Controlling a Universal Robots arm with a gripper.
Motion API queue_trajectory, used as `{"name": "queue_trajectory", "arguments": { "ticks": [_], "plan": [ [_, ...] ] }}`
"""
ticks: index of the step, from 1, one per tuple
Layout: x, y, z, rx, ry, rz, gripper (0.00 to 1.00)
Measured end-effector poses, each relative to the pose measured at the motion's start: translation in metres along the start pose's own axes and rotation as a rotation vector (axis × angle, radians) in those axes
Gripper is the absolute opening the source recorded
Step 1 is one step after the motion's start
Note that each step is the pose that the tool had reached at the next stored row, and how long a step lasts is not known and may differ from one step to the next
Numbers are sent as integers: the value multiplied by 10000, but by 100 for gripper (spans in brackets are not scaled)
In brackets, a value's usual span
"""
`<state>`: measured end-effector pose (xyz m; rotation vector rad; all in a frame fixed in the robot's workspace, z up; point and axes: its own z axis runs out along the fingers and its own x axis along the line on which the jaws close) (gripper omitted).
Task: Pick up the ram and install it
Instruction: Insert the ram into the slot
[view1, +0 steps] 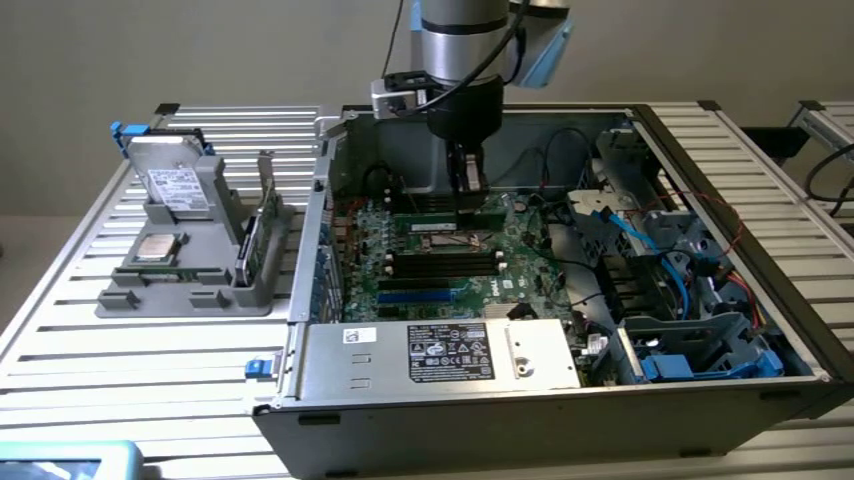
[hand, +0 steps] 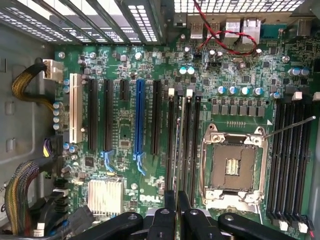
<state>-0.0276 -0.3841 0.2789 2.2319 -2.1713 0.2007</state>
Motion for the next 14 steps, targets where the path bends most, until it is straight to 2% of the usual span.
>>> {"name": "queue_trajectory", "arguments": {
  "ticks": [6, 11, 14],
  "plan": [
    [-9, 6, 88, -34, 13, -4, 14],
    [-14, 8, 129, -73, 88, -15, 14],
    [-13, 9, 133, -80, 90, -14, 14]
  ]
}}
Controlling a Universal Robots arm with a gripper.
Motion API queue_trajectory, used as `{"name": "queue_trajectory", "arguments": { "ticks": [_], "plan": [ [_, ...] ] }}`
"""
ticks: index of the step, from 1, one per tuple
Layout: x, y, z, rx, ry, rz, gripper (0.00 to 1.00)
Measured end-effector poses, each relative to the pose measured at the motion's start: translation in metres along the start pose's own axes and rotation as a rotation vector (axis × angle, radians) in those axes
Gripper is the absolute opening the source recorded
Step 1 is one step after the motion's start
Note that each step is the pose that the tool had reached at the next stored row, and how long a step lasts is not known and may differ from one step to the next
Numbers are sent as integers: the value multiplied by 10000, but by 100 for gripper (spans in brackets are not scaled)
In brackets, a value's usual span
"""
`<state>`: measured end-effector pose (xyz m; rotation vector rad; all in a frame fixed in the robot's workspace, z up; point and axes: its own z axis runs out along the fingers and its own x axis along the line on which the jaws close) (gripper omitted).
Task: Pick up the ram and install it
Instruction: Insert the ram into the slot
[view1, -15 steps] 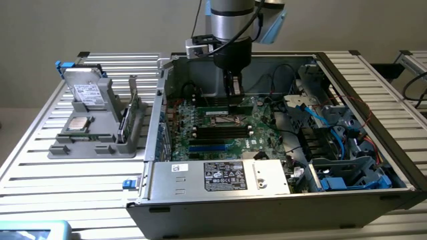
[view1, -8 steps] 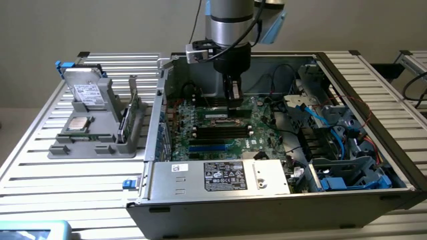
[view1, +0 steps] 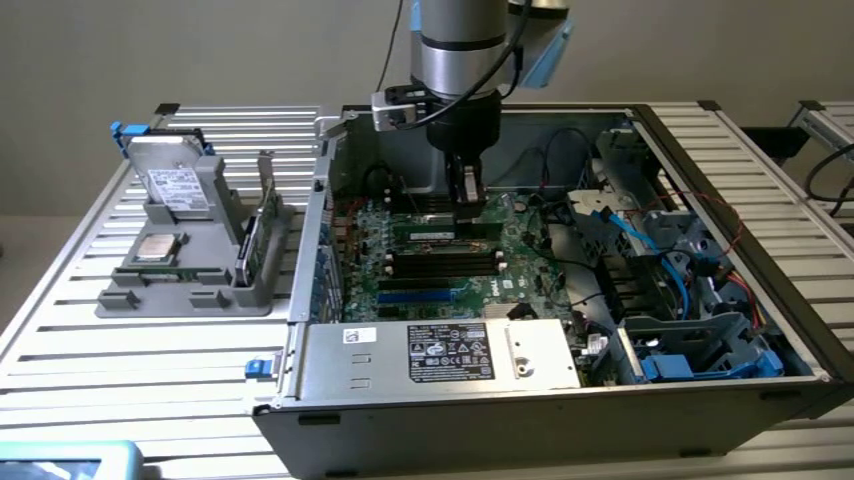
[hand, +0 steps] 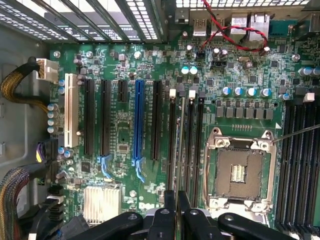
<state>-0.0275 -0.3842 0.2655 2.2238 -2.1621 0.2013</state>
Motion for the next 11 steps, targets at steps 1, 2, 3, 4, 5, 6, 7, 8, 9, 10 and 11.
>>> {"name": "queue_trajectory", "arguments": {
  "ticks": [1, 2, 3, 4, 5, 6, 7, 8, 9, 10, 11],
  "plan": [
    [1, 0, 2, -1, -1, 0, 14],
    [-1, 1, 10, 0, -3, 0, 14],
    [-1, 1, 18, -1, 0, -1, 14],
    [-2, 1, 25, -1, 0, -1, 14],
    [-3, 2, 32, -2, 2, -1, 14],
    [-4, 2, 39, -2, 6, -2, 14],
    [-5, 2, 47, -1, 10, -2, 14],
    [-5, 2, 54, -2, 14, -1, 14],
    [-6, 2, 61, -2, 20, -2, 14],
    [-7, 1, 68, -2, 31, -3, 14],
    [-7, 0, 75, -4, 40, -4, 14]
  ]
}}
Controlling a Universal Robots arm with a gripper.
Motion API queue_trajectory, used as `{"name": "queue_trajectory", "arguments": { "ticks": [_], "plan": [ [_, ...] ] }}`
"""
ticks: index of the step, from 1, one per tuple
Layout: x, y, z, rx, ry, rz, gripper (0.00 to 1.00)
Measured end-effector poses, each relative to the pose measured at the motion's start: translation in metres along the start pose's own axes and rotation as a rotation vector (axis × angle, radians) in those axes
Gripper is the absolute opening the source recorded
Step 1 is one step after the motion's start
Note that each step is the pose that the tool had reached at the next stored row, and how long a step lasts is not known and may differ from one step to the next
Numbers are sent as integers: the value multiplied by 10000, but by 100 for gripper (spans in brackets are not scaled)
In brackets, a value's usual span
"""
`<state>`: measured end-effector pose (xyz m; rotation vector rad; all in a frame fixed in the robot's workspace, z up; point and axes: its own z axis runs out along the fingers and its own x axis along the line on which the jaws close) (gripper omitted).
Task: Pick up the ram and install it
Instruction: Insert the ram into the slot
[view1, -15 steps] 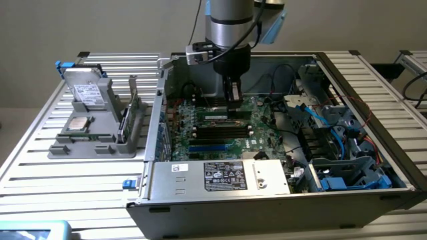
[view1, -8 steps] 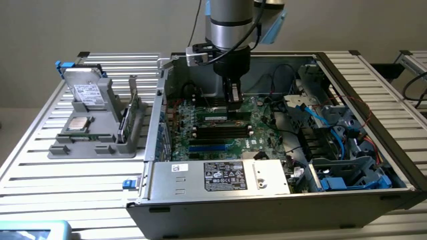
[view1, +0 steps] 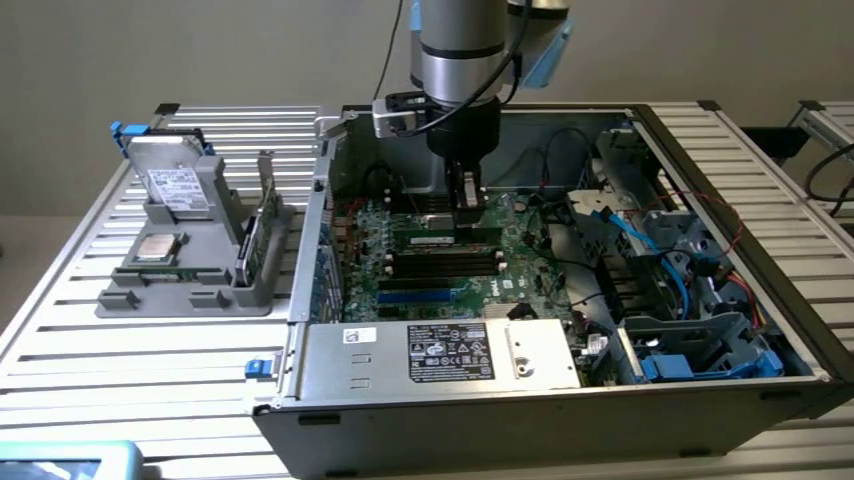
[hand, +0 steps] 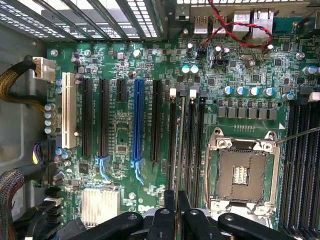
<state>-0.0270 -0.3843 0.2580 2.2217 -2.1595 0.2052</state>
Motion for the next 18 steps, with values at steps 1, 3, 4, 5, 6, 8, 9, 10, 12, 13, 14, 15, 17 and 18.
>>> {"name": "queue_trajectory", "arguments": {
  "ticks": [1, 3, 4, 5, 6, 8, 9, 10, 12, 13, 14, 15, 17, 18],
  "plan": [
    [0, -1, 8, -2, 11, -1, 14],
    [-2, -4, 23, -14, 32, -4, 14],
    [0, -7, 27, -32, 38, -8, 14],
    [5, -10, 30, -57, 38, -10, 14],
    [9, -10, 34, -84, 35, -14, 14],
    [11, -12, 41, -120, 32, -33, 14],
    [11, -11, 43, -133, 33, -43, 14],
    [11, -13, 47, -137, 33, -57, 14],
    [10, -19, 54, -134, 30, -87, 14],
    [10, -21, 59, -132, 28, -102, 14],
    [9, -21, 64, -129, 27, -122, 14],
    [9, -20, 68, -127, 27, -145, 14],
    [7, -20, 82, -122, 25, -184, 14],
    [6, -20, 90, -119, 23, -210, 14]
  ]
}}
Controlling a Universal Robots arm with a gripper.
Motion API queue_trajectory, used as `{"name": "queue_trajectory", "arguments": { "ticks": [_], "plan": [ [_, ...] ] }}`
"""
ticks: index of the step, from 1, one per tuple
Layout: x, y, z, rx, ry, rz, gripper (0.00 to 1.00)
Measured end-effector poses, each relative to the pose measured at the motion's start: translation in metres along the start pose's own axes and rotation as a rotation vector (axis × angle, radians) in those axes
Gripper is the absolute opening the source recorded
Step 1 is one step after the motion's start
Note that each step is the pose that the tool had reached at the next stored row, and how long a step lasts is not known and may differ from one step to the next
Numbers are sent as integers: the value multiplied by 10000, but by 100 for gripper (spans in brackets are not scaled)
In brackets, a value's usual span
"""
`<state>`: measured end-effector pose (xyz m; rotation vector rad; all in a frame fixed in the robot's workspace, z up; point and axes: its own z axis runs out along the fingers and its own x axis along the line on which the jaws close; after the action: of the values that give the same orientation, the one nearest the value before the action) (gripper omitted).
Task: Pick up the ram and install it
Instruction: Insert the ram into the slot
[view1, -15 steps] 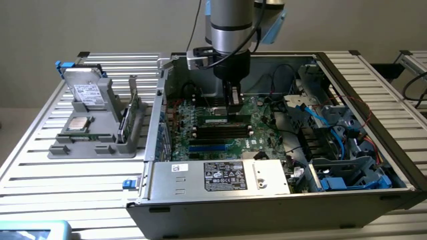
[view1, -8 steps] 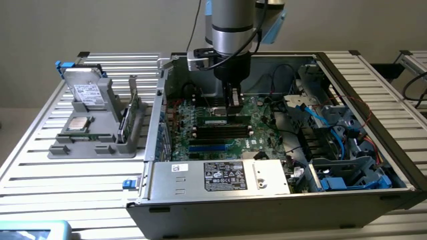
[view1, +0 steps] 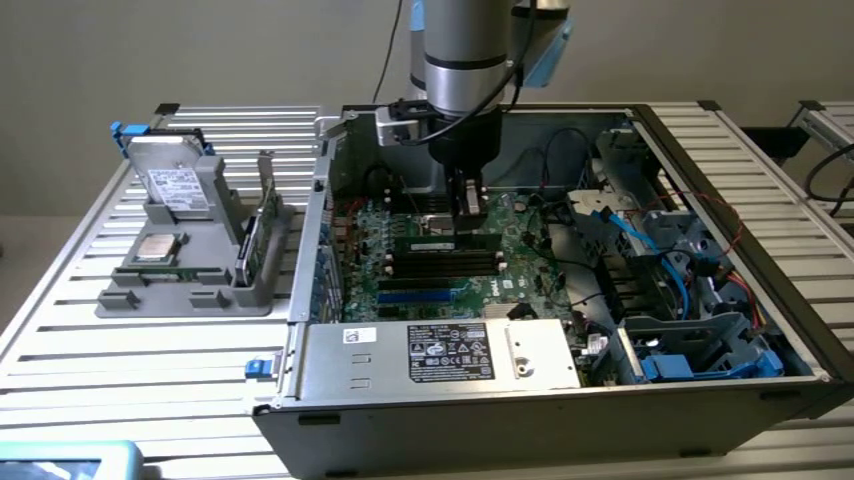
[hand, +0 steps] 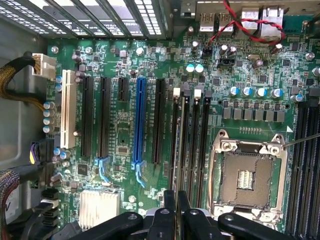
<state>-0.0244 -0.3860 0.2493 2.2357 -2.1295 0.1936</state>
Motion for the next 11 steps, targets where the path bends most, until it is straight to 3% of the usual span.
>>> {"name": "queue_trajectory", "arguments": {
  "ticks": [11],
  "plan": [
    [0, 4, 62, 7, -3, -90, 14]
  ]
}}
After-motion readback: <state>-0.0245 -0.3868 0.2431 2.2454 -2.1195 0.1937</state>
